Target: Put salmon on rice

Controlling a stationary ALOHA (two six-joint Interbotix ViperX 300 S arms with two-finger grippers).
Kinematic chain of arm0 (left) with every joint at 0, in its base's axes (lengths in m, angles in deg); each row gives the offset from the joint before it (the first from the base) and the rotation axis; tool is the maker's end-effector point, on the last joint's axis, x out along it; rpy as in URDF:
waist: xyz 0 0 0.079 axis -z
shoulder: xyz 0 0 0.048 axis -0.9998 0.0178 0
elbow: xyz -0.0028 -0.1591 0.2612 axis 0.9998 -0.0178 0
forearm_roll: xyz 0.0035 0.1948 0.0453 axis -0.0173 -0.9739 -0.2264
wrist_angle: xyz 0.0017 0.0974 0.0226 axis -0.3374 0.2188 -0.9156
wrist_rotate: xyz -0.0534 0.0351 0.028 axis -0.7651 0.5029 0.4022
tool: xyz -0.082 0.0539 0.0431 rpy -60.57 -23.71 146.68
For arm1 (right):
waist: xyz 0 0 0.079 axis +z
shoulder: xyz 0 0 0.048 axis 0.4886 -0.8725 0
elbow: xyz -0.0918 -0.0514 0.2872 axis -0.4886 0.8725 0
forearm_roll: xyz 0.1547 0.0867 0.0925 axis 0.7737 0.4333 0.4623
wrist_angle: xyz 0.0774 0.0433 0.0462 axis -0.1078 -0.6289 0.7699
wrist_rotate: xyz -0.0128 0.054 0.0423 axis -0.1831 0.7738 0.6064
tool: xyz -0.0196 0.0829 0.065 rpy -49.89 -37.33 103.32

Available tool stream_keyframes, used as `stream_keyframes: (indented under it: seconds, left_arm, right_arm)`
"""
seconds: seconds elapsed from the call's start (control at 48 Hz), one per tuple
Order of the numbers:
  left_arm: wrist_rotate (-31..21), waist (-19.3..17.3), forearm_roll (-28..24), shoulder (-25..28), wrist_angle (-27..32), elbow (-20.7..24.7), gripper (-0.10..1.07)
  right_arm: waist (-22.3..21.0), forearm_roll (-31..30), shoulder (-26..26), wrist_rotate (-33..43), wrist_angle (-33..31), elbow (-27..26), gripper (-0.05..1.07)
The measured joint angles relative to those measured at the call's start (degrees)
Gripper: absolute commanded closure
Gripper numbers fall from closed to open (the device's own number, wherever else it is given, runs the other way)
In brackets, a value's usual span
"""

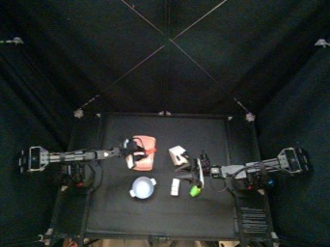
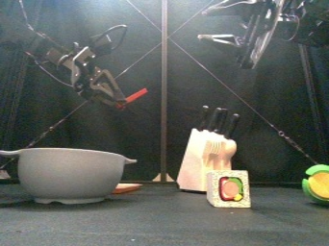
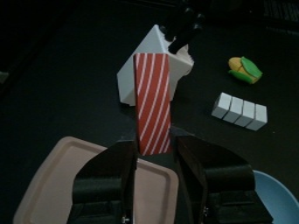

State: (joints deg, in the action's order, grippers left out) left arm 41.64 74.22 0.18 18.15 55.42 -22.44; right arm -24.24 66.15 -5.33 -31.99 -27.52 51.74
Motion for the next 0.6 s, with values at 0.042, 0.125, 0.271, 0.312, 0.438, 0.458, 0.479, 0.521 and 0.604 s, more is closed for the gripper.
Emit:
stream_keyframes:
  seconds: [0.042, 0.125, 0.271, 0.312, 0.438, 0.458, 0.479, 0.521, 0.604]
  left_arm:
    - [0.00, 0.00, -0.97, 0.00, -0.09, 0.09, 0.33]
    - [-0.09, -0.09, 0.00, 0.00, -0.26, 0.35, 0.33]
    - [-0.26, -0.79, 2.29, 0.00, 0.00, 0.79, 0.33]
    - [-0.18, -0.79, 2.20, 0.00, 0.26, 0.88, 0.33]
    - [-0.18, -0.79, 1.49, 0.00, 0.62, 0.97, 0.33]
    - [-0.18, -0.79, 1.05, 0.00, 0.62, 1.05, 0.33]
    - [-0.18, -0.79, 0.62, 0.00, 0.62, 1.05, 0.33]
    - [-0.26, -0.88, -0.09, 0.00, 0.62, 1.32, 0.33]
    - [-0.18, -0.88, -0.62, 0.00, 0.70, 2.02, 0.33]
  right_arm:
    - [0.09, 0.00, 0.00, -0.09, 0.00, 0.00, 0.21]
    - [0.09, 0.00, 0.00, -0.09, 0.00, -0.09, 0.21]
    - [0.18, 0.00, 0.00, -0.09, 0.00, 0.00, 0.21]
    - [0.18, 0.00, 0.00, -0.09, 0.00, 0.00, 0.21]
    - [0.26, 0.00, 0.00, -0.09, 0.00, 0.00, 0.21]
    - [0.26, 0.00, 0.00, 0.00, 0.00, 0.00, 0.21]
    - [0.26, 0.00, 0.00, 0.00, 0.00, 0.00, 0.21]
    - [0.26, 0.00, 0.00, 0.00, 0.00, 0.00, 0.21]
    - [0.26, 0.00, 0.00, 0.00, 0.00, 0.00, 0.21]
